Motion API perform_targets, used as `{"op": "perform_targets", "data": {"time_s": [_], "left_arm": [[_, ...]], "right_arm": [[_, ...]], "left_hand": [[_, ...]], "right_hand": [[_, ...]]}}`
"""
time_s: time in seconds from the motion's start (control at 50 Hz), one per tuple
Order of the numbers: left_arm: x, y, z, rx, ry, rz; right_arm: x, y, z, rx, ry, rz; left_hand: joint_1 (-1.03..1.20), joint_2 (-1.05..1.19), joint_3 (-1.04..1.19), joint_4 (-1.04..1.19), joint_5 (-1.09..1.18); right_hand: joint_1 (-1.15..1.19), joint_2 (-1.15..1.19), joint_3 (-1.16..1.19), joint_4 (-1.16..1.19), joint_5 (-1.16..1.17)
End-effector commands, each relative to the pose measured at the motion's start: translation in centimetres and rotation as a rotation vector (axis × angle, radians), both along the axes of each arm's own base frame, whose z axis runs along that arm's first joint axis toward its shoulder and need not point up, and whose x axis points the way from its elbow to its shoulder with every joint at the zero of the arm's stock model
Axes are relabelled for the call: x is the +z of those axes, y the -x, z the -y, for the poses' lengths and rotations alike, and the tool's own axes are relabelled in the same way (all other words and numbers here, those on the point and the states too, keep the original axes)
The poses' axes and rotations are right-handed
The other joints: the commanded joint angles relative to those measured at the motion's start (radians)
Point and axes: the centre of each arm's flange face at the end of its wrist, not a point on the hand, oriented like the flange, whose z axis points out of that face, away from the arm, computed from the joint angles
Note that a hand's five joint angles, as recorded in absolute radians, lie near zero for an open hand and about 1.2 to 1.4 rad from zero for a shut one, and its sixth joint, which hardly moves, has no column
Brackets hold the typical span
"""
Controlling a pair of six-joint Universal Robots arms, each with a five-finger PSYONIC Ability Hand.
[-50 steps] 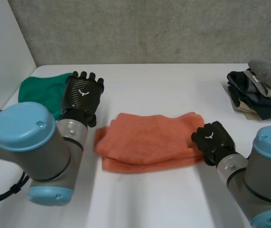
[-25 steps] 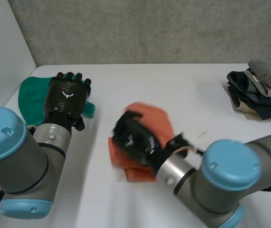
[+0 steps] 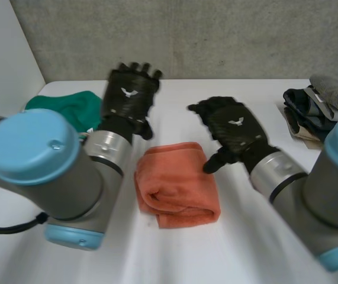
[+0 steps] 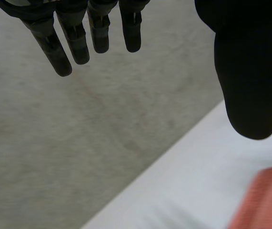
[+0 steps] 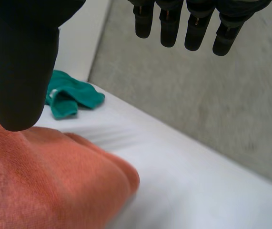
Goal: Fold the laundry.
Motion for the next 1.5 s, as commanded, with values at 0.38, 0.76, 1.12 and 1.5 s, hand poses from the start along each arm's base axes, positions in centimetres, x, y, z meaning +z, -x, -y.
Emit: {"op": "perform_targets", "data": {"time_s": [0.38, 0.76, 1.12, 1.5], "left_arm": [[-12.2, -0.5, -2.7, 0.031, -0.455, 0.342], [-2.0, -0.2, -1.1, -0.123, -0.269, 0.130], [1.7, 0.4, 0.5, -0.535, -0.259, 0.082], [0.8, 0.6, 0.5, -0.517, -0.277, 0.094]], "right_arm": [[-9.9, -1.2, 4.3, 0.047, -0.350, -0.250], [-4.8, -2.2, -0.4, 0.047, 0.045, -0.339], [-11.4, -2.4, -6.5, 0.161, 0.180, -0.383], [-12.2, -4.5, -3.4, 0.135, 0.309, -0.358]], "left_hand": [[-0.027, 0.014, 0.002, 0.012, 0.010], [-0.033, 0.008, -0.003, 0.007, 0.004], [0.049, 0.091, 0.079, 0.089, 0.086], [0.046, 0.088, 0.076, 0.086, 0.083]], "right_hand": [[-0.053, -0.042, -0.038, -0.035, -0.048], [-0.053, -0.042, -0.038, -0.035, -0.048], [-0.053, -0.042, -0.038, -0.035, -0.048], [0.412, 0.423, 0.427, 0.430, 0.417]]}}
